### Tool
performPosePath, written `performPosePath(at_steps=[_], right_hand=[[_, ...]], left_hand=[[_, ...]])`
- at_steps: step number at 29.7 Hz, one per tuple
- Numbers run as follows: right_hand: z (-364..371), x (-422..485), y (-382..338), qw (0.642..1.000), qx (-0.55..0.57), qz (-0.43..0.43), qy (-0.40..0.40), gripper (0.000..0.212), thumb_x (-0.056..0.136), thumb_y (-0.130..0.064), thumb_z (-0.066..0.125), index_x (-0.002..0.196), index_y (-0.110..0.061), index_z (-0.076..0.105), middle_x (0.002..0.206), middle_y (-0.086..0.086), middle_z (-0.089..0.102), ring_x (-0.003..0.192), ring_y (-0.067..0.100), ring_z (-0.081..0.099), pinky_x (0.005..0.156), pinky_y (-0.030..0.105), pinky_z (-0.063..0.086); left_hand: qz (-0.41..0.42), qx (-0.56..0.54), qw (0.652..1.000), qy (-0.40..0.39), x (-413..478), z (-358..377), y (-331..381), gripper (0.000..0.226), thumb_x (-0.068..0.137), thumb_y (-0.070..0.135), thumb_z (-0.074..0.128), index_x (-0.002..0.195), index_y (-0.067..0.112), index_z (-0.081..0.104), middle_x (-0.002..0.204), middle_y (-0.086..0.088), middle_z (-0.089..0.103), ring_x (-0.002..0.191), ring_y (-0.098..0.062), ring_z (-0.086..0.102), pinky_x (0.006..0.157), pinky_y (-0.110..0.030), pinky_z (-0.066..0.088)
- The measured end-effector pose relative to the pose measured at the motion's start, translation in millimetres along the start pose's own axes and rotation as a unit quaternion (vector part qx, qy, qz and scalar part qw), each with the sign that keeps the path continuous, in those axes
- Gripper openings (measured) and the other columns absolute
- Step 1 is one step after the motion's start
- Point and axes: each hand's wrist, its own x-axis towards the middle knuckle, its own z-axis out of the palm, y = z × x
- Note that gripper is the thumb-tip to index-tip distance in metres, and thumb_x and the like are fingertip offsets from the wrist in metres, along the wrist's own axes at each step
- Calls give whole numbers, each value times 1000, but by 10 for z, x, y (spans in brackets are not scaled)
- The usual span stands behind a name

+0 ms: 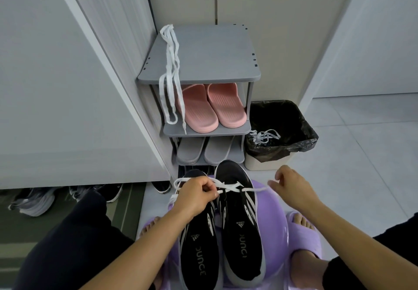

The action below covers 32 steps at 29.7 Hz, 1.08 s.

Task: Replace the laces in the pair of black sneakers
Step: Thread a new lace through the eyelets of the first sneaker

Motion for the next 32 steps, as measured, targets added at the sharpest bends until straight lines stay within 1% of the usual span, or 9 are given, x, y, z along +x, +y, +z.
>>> performPosePath(at_steps=[3, 6, 11, 15, 18, 23, 27, 29, 32], right_hand=[[195, -162, -270, 953, 266, 93, -115, 36, 94, -36, 51, 69, -11, 49, 63, 4, 52, 50, 14, 42, 47, 22, 33], [340, -264, -415, 881, 436, 150, -104, 33, 91, -29, 57, 65, -10, 50, 55, 2, 45, 44, 11, 35, 40, 18, 28], [411, -243, -500, 863, 483, 137, -60, 31, 87, -12, 64, 58, -8, 52, 41, -4, 45, 31, 3, 35, 35, 15, 31], [327, -180, -473, 867, 479, 135, -5, 34, 89, -12, 61, 57, -11, 49, 49, 0, 39, 43, 9, 31, 44, 19, 30], [151, -90, -311, 824, 530, 192, 59, 27, 92, -17, 58, 66, -10, 53, 56, 2, 40, 51, 12, 32, 49, 22, 31], [341, -198, -398, 837, 510, 137, -140, 18, 84, -20, 66, 72, -9, 58, 60, 4, 50, 49, 9, 40, 48, 20, 33], [280, -124, -359, 871, 474, 131, -16, 28, 87, -6, 62, 61, -9, 54, 56, 4, 47, 51, 12, 38, 51, 20, 35], [164, -50, -266, 841, 511, 175, 40, 22, 91, -10, 59, 69, -8, 56, 62, 5, 51, 54, 13, 41, 50, 19, 38], [171, -78, -305, 800, 573, 174, -49, 17, 91, -17, 59, 75, -10, 57, 63, 2, 52, 52, 10, 44, 47, 18, 36]], left_hand=[[2, 6, 1000, 30, -13, 54, 22, 5, 80, 16, 70, 80, 19, 66, 70, 11, 56, 68, -4, 51, 73, -20, 43], [-7, 37, 997, 60, -13, 82, 57, 5, 81, 23, 70, 83, 19, 68, 68, 16, 54, 67, 0, 51, 65, -14, 39], [-33, 6, 999, 38, -27, 93, 87, 17, 80, 22, 72, 68, 25, 60, 69, 12, 55, 76, -10, 55, 80, -29, 46], [-48, -49, 998, 11, 8, 25, 71, 22, 81, 14, 70, 63, 21, 60, 68, 6, 54, 66, -8, 48, 68, -21, 40], [-57, -58, 997, 1, 41, -18, 46, 21, 81, 14, 70, 63, 20, 61, 67, 7, 53, 64, -7, 48, 66, -19, 38], [14, 115, 991, 65, -53, 74, 115, 10, 82, 28, 68, 84, 20, 72, 83, 7, 67, 84, -11, 61, 86, -29, 43], [2, 104, 992, 75, -76, 57, 140, 11, 83, 28, 68, 83, 18, 72, 84, 6, 69, 82, -10, 61, 89, -30, 44], [0, 103, 992, 75, -77, 40, 138, 13, 83, 30, 67, 86, 18, 73, 87, 5, 70, 77, -6, 58, 75, -21, 42], [11, 127, 988, 85, -90, 38, 149, 15, 84, 32, 65, 89, 20, 73, 87, 7, 69, 76, -3, 54, 74, -21, 39]])
